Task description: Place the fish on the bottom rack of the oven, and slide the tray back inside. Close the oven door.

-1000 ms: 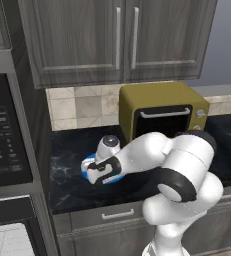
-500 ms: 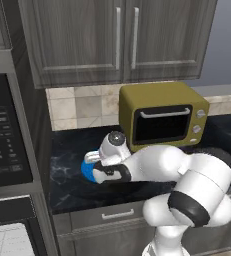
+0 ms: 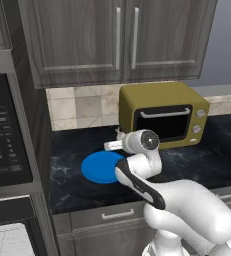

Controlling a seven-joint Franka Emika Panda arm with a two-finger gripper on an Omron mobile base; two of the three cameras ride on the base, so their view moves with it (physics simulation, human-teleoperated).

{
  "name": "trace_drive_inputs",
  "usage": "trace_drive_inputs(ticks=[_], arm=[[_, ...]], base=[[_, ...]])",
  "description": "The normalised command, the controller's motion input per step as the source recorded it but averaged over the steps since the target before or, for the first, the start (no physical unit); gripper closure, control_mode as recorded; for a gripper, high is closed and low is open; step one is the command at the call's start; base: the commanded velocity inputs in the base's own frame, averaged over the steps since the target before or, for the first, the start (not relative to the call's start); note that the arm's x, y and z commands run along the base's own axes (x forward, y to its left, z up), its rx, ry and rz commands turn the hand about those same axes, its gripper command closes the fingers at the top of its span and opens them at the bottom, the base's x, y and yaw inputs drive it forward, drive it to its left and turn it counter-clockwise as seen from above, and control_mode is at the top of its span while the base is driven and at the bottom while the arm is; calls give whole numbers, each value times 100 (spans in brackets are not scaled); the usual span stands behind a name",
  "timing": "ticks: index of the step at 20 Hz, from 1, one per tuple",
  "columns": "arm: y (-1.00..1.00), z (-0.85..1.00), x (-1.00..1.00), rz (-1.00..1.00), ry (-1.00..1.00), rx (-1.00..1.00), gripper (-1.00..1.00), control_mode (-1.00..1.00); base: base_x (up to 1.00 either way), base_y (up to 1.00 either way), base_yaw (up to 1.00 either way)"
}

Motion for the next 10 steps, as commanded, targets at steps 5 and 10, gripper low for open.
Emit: trace_drive_inputs(ticks=[5,10], arm=[[-63,76,-37,3,-15,6,100,-100],[-46,32,-44,1,-7,2,100,-100]], base=[[0,0,0],[0,0,0]])
